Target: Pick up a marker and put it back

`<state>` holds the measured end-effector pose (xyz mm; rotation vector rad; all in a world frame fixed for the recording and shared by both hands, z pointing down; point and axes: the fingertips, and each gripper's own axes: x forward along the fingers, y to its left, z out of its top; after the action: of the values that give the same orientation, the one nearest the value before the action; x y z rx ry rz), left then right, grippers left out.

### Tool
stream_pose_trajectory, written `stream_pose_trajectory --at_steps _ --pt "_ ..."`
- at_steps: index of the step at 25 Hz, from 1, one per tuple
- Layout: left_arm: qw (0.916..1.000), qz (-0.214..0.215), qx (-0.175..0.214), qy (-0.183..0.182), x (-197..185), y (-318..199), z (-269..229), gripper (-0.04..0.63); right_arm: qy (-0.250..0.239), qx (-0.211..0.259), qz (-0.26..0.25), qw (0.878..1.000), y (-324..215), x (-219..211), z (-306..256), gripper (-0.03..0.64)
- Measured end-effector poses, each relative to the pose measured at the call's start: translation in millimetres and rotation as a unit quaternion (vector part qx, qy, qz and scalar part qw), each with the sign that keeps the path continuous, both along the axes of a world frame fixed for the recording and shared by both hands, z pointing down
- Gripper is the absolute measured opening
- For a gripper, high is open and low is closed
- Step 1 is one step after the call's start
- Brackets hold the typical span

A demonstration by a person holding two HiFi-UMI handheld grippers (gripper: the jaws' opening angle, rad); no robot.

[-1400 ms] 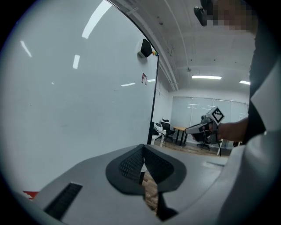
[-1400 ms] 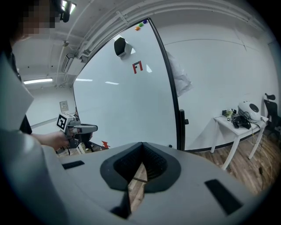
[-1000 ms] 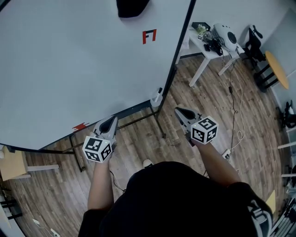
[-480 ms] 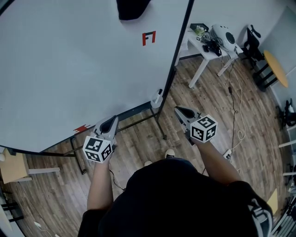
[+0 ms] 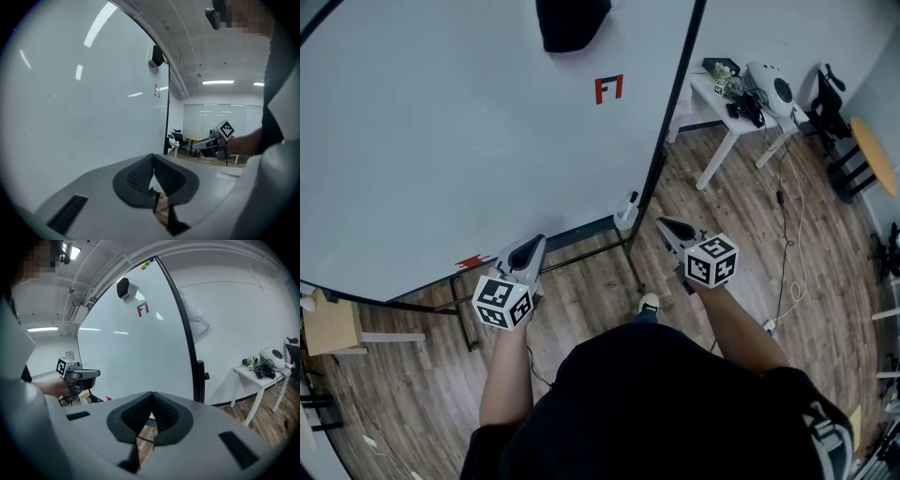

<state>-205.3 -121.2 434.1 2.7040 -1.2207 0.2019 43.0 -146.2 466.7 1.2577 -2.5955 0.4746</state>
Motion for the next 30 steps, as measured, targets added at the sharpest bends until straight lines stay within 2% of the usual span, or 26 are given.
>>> stream_pose_trajectory --at_steps 14,21,30 --pt "0.9991 -0.037 -0.013 -0.014 30.6 -33.0 -2.4 0.011 -0.004 -0.019 -0.035 0.999 -59.0 25.5 21.1 -0.003" --pt "0.9985 -0.038 -0.024 -0.029 48.6 -44.3 4.9 0.011 0.005 -0.036 -0.044 0.998 -81.3 34.3 40.4 0.0" --pt "0.9972 -0.049 -0.04 -0.039 47.1 -55.1 16.2 0.011 0.018 -0.066 -0.054 0.996 -101.1 31.6 75.5 0.044"
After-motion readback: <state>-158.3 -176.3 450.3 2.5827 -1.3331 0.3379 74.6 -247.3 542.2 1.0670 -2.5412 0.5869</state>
